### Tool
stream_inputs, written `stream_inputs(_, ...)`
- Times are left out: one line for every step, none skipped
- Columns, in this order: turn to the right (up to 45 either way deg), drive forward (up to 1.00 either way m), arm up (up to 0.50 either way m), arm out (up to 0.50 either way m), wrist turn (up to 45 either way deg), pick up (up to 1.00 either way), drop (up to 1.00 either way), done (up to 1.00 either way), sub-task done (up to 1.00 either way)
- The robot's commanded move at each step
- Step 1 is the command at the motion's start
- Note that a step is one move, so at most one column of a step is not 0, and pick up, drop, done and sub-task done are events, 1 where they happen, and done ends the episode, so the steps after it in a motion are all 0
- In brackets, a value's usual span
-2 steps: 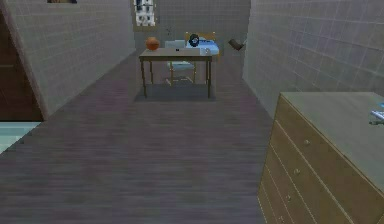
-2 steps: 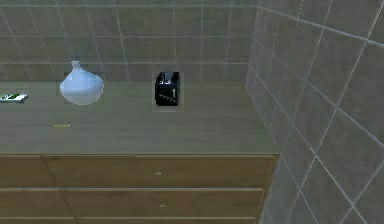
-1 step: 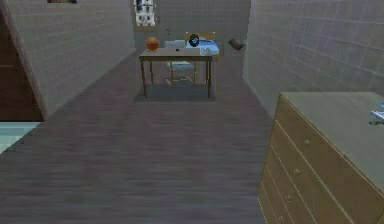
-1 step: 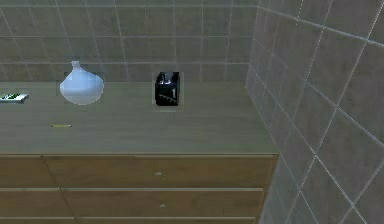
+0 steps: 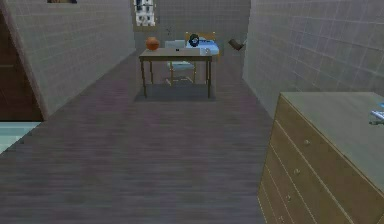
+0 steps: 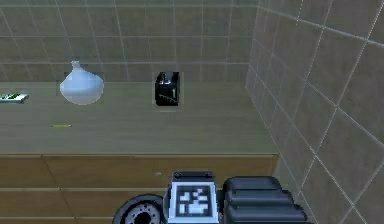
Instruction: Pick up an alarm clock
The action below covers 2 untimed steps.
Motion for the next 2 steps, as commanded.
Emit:
stream_inputs(0.0,0.0,0.0,0.5,0.0,0.0,0.0,0.0,0.0)
stream_inputs(0.0,0.0,0.0,0.0,45.0,0.0,0.0,0.0,0.0)
